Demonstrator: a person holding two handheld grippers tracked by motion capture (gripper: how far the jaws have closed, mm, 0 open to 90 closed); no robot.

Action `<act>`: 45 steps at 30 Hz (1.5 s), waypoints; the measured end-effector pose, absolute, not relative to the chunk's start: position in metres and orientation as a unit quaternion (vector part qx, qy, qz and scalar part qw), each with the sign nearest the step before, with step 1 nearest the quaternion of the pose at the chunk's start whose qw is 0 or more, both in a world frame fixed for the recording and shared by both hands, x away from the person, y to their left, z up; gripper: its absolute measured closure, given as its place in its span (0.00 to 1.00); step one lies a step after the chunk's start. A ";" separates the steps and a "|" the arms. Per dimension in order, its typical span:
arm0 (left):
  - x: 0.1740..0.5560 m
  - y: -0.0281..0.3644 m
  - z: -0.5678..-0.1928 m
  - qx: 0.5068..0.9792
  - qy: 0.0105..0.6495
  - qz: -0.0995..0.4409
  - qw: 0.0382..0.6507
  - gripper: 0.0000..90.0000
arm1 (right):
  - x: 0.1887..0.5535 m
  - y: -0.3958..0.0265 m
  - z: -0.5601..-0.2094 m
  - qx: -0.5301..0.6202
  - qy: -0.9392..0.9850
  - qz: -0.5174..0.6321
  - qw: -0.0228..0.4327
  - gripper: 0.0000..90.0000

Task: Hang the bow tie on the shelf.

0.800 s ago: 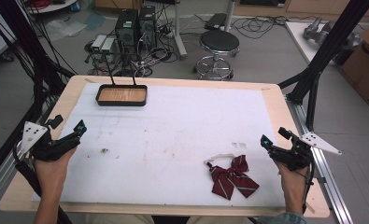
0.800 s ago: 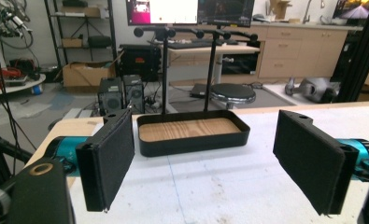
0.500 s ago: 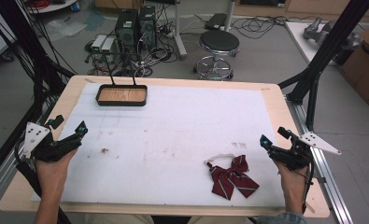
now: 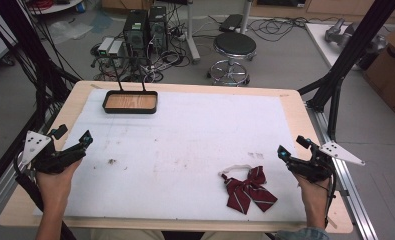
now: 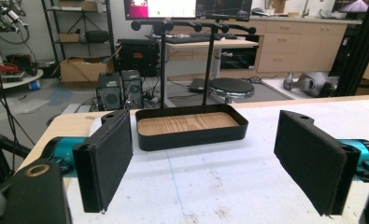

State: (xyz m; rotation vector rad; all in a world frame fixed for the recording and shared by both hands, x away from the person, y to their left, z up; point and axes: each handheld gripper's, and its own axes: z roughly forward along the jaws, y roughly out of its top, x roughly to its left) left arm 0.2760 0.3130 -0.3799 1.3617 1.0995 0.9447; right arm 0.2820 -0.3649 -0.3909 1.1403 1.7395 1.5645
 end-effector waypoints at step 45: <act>0.278 0.307 -0.381 0.582 0.459 0.391 0.546 0.22 | 0.288 -0.295 -0.435 0.138 0.886 0.437 0.068 0.55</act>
